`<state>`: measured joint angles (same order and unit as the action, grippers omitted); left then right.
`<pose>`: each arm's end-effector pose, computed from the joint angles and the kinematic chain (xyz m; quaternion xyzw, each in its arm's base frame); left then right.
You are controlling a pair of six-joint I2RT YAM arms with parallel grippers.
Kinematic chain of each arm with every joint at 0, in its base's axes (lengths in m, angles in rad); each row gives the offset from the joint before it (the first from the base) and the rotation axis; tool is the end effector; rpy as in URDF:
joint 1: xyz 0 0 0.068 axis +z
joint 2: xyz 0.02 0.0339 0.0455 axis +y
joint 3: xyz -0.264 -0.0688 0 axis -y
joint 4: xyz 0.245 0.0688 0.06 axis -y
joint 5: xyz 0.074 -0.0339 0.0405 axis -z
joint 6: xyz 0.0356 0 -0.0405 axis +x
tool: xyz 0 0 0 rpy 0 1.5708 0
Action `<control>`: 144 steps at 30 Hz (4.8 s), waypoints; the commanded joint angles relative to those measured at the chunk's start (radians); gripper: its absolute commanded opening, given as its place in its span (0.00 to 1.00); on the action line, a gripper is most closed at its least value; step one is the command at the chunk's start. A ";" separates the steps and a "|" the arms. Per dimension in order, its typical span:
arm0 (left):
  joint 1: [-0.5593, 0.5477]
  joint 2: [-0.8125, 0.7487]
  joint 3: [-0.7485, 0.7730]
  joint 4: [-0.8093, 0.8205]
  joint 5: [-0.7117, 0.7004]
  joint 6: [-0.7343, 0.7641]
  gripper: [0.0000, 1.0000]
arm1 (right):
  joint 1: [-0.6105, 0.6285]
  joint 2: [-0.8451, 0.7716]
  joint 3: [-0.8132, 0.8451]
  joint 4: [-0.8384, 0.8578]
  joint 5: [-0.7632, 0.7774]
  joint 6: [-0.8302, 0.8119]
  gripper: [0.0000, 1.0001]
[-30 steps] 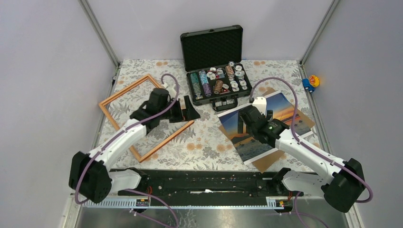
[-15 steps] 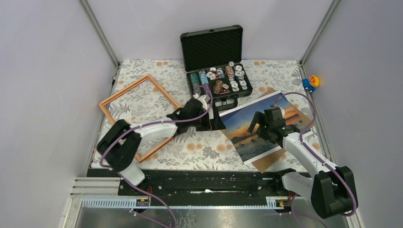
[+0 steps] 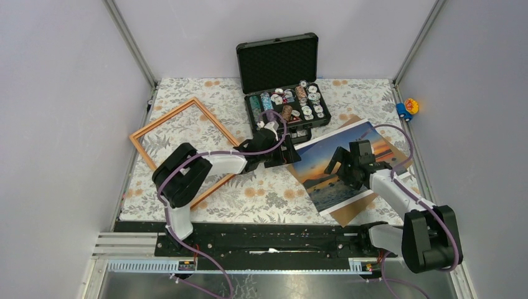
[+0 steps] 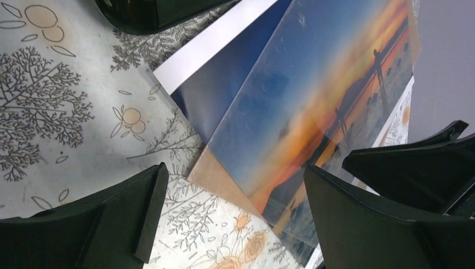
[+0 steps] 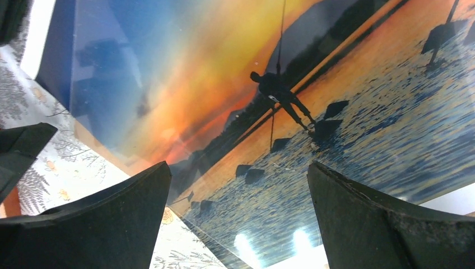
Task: Put the photo into the frame
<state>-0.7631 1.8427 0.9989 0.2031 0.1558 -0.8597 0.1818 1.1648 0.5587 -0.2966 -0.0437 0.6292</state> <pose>0.2752 -0.2708 0.1594 -0.0082 0.8917 -0.3722 0.2574 0.2153 0.0412 0.1798 0.2025 0.9226 0.1483 0.2931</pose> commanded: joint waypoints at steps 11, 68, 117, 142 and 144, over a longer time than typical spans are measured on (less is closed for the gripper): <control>-0.006 0.089 0.070 0.073 -0.097 -0.024 0.99 | -0.010 0.047 -0.018 0.046 -0.039 0.034 1.00; -0.017 -0.005 -0.062 0.290 0.409 -0.233 0.85 | -0.035 0.138 -0.039 0.117 -0.084 0.031 1.00; -0.035 0.088 0.316 -0.161 0.341 0.169 0.00 | -0.035 -0.180 0.125 -0.096 0.105 -0.062 1.00; 0.311 -0.612 -0.108 -0.330 0.023 0.092 0.00 | -0.035 -0.227 0.031 0.098 -0.426 0.034 1.00; 0.318 -0.667 -0.153 -0.330 0.005 0.085 0.00 | -0.035 -0.202 -0.018 0.178 -0.440 0.062 1.00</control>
<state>-0.4503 1.2964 0.8982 -0.2142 0.2176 -0.7334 0.1459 0.9356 0.6067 -0.3042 -0.3855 0.6186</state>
